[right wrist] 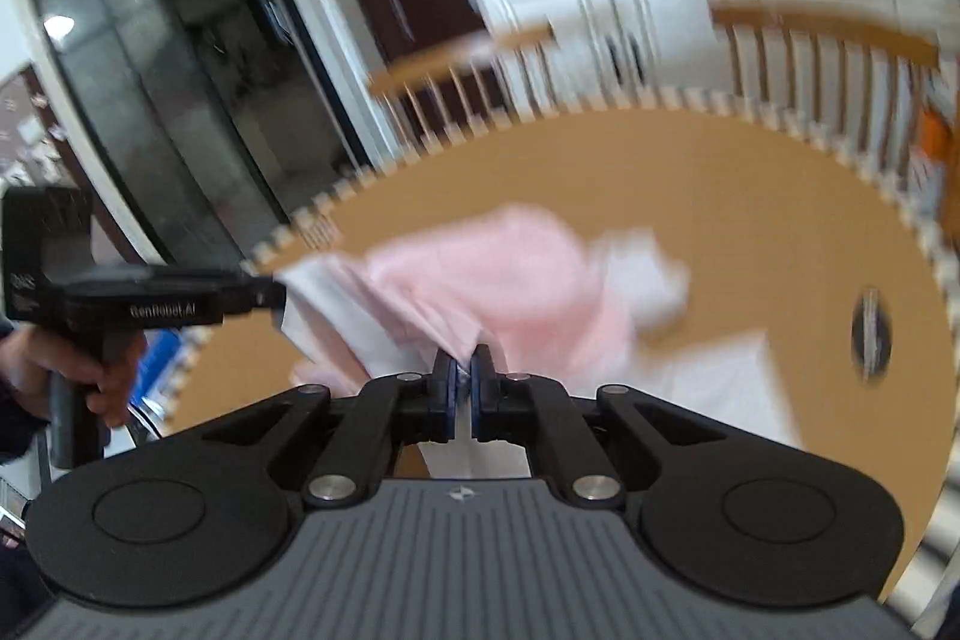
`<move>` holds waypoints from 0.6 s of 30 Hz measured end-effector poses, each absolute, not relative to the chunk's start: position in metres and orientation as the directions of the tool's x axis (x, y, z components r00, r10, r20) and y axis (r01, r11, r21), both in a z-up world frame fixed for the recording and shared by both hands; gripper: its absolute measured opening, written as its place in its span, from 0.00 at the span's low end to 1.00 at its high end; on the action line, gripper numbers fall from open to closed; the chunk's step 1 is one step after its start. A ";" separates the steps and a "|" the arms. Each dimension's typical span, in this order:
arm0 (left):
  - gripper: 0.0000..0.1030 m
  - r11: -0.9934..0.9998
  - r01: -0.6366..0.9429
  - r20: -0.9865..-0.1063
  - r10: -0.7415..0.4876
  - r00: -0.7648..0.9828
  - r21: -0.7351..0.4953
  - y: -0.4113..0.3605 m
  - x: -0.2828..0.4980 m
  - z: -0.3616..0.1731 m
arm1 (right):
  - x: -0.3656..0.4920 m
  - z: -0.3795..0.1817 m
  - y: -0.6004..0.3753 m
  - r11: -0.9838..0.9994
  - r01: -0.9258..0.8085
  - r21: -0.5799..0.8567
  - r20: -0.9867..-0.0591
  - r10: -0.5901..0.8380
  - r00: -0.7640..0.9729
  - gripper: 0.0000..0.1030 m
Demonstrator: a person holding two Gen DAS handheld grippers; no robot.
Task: Fold clothes
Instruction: 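Lift the shirt up with both grippers and shake it out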
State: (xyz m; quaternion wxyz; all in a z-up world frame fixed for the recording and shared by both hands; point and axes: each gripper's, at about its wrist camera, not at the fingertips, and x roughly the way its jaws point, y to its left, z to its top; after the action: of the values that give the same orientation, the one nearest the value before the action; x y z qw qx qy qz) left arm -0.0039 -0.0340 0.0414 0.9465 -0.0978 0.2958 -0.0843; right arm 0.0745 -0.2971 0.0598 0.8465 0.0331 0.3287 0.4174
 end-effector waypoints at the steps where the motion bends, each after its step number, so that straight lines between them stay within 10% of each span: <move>1: 0.06 0.966 0.115 -0.513 -0.223 0.829 -0.233 -0.033 -0.013 0.065 | 0.074 0.082 -0.296 0.625 -0.711 0.321 -0.500 0.750 0.433 0.04; 11: 0.04 0.952 0.243 -0.155 -0.273 0.950 -0.187 -0.028 -0.081 0.315 | 0.066 0.305 -0.310 0.340 -0.908 0.243 -0.106 0.940 0.324 0.05; 18: 0.06 0.992 0.091 -0.417 -0.121 0.901 -0.092 -0.009 0.060 0.278 | 0.175 0.268 -0.264 0.522 -0.828 0.205 -0.297 0.839 0.456 0.05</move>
State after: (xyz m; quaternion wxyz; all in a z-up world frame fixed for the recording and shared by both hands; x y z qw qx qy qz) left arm 0.0605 -0.0091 0.2778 0.9742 -0.0351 0.2161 -0.0545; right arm 0.1755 -0.2637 0.2676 0.8531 0.0154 0.1828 0.4885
